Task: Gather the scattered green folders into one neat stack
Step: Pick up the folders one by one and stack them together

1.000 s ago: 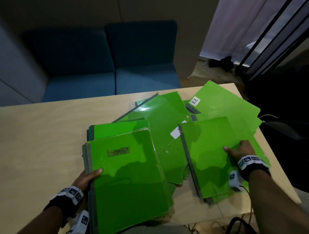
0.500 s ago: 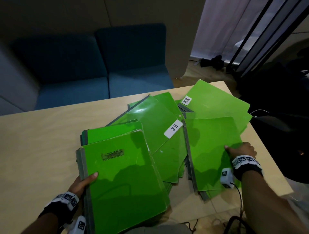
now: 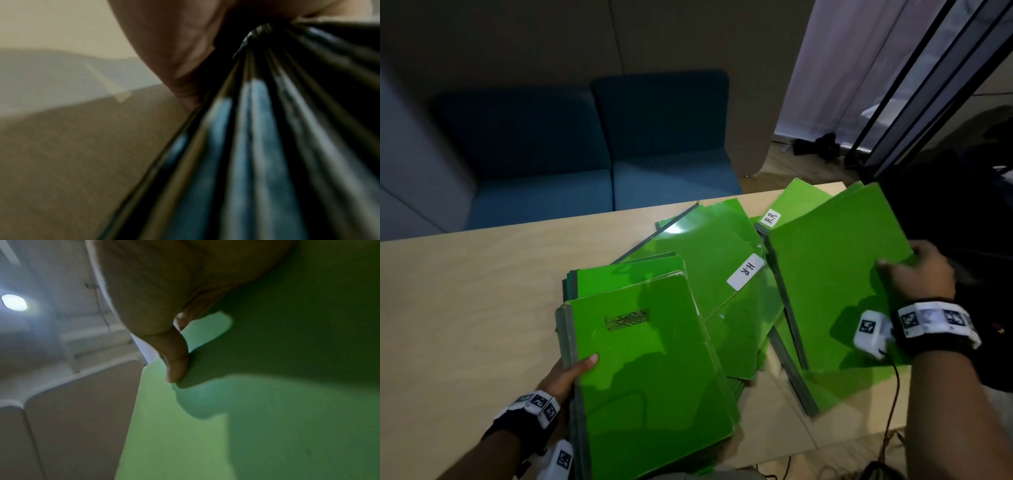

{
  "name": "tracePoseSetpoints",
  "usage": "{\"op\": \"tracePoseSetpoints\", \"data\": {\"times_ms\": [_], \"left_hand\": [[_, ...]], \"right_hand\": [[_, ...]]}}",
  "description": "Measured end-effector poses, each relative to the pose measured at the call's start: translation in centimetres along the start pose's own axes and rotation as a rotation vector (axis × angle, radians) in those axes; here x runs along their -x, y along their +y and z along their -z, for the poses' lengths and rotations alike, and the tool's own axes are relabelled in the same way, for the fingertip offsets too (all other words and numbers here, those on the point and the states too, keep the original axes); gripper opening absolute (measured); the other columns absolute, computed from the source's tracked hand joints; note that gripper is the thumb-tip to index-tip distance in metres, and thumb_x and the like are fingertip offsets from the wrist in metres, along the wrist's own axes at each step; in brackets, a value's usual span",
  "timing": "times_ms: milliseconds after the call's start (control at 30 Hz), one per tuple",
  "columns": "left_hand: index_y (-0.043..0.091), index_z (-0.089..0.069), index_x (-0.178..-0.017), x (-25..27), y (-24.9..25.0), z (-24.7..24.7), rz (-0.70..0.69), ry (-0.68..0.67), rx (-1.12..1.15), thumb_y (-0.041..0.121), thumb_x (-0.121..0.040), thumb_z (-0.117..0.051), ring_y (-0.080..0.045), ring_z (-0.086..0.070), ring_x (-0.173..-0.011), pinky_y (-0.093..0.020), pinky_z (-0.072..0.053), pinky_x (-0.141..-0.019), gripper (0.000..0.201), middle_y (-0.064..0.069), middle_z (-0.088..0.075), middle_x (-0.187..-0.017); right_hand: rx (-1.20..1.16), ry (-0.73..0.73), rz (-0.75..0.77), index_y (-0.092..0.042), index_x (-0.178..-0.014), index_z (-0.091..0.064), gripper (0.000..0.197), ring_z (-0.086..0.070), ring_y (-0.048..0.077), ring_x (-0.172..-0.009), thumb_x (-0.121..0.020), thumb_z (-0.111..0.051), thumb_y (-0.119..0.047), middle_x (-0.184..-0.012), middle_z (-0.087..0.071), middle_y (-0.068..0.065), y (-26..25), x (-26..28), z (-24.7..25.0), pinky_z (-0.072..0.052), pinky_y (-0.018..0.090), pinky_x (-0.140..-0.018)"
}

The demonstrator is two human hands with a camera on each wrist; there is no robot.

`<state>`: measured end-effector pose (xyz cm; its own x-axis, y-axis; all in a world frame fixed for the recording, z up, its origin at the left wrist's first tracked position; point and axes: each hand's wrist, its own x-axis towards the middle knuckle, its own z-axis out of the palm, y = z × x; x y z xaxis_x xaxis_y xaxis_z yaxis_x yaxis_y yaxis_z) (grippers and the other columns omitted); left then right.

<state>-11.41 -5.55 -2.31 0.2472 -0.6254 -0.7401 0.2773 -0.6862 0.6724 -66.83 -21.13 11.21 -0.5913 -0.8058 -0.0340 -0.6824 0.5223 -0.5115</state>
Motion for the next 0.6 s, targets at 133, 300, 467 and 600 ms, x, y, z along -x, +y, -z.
{"op": "tracePoseSetpoints", "data": {"times_ms": [133,300,467,600], "left_hand": [[0.014,-0.044,-0.140,0.2,0.0,0.1,-0.023,-0.004,0.001,0.035,-0.056,-0.087,-0.036,-0.056,-0.119,-0.055,-0.039,-0.105,0.097,-0.017,-0.059,-0.131],[0.011,-0.045,-0.140,1.3,0.6,0.1,-0.055,-0.025,0.003,0.029,-0.061,-0.086,-0.034,-0.061,-0.112,-0.048,-0.046,-0.098,0.091,-0.017,-0.062,-0.126],[0.017,-0.050,-0.136,1.0,0.0,0.5,-0.118,-0.026,-0.001,0.059,-0.027,-0.091,-0.029,-0.062,-0.110,-0.047,-0.046,-0.099,0.124,-0.009,-0.065,-0.121],[0.016,-0.043,-0.141,1.0,0.1,0.6,-0.137,-0.005,-0.116,0.077,-0.030,-0.079,-0.027,-0.057,-0.116,-0.041,-0.044,-0.099,0.132,-0.013,-0.058,-0.134]], "right_hand": [[-0.100,0.105,0.174,-0.025,-0.122,-0.051,0.055,-0.065,0.036,-0.105,-0.073,-0.075,-0.036,-0.115,-0.069,0.013,-4.4,0.1,3.3,-0.051,0.050,-0.094],[-0.554,-0.131,0.235,-0.017,-0.116,-0.063,0.034,-0.067,0.020,-0.084,-0.083,-0.071,-0.017,-0.100,-0.070,0.007,-9.8,2.7,1.1,-0.052,0.036,-0.080],[-0.574,-0.602,0.076,-0.013,-0.114,-0.064,0.032,-0.068,0.029,-0.094,-0.083,-0.074,-0.018,-0.110,-0.070,0.013,-10.7,8.7,-10.6,-0.055,0.042,-0.083],[-0.353,-0.918,-0.048,-0.004,-0.124,-0.057,0.072,-0.065,0.033,-0.101,-0.067,-0.086,-0.038,-0.114,-0.066,0.013,-8.3,13.6,-18.8,-0.054,0.039,-0.079]]}}
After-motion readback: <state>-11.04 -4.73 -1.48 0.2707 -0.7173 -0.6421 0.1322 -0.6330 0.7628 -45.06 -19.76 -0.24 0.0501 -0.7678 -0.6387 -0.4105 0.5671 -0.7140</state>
